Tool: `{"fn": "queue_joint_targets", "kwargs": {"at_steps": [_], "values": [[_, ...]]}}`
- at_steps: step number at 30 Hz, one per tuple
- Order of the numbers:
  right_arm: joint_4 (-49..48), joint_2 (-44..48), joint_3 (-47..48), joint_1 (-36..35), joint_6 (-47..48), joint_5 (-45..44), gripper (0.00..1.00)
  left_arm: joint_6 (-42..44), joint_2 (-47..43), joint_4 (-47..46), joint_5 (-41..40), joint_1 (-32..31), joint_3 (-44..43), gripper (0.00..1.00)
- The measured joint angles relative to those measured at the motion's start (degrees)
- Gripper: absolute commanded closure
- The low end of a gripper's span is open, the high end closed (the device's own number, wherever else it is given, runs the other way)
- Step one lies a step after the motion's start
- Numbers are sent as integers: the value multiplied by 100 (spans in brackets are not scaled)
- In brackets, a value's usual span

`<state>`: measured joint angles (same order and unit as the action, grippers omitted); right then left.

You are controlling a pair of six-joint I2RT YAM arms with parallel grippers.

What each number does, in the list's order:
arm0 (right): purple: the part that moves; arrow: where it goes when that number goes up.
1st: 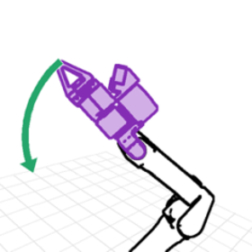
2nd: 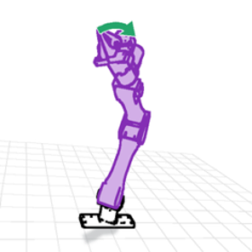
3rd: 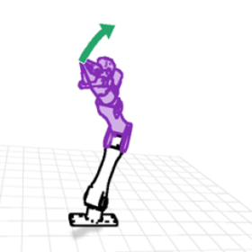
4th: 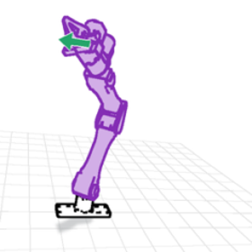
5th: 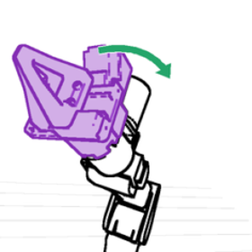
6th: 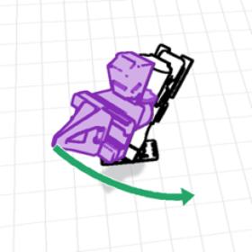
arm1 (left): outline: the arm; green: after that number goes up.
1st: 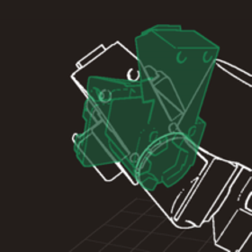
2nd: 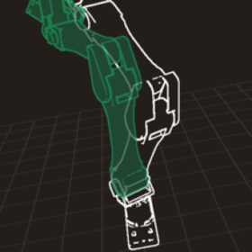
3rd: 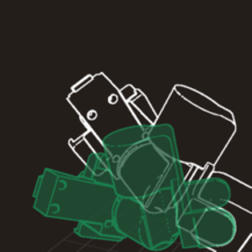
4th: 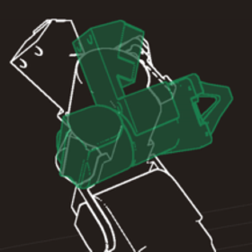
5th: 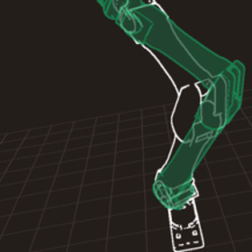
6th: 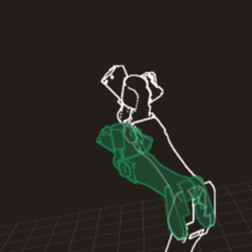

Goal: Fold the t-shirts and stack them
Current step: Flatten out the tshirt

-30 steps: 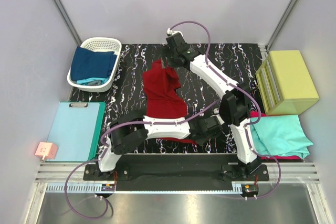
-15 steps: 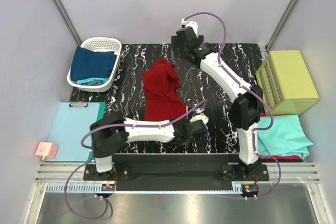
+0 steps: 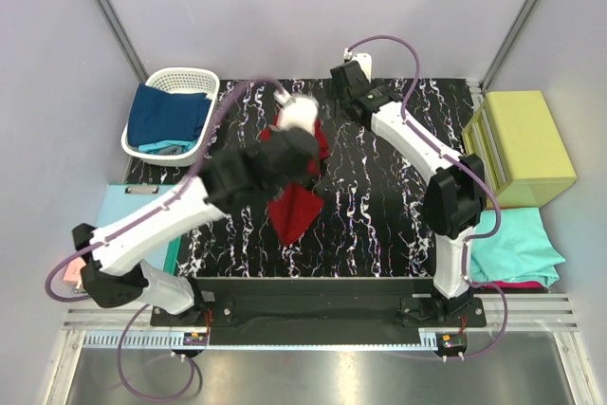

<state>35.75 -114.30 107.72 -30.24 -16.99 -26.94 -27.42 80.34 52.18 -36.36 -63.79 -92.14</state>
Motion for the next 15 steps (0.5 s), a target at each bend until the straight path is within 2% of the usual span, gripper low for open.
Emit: {"fn": "queue_joint_targets", "kwargs": {"at_steps": [6, 11, 15], "values": [[-83, 197, -361, 2, -120, 184, 0, 516, 39, 553, -518, 1080, -2100, 100], [-238, 496, -918, 2, -229, 468, 0, 693, -116, 721, -911, 1574, -2570, 100], [-387, 664, -1303, -7, -278, 651, 0, 678, 50, 986, -949, 1685, -2879, 100]]}}
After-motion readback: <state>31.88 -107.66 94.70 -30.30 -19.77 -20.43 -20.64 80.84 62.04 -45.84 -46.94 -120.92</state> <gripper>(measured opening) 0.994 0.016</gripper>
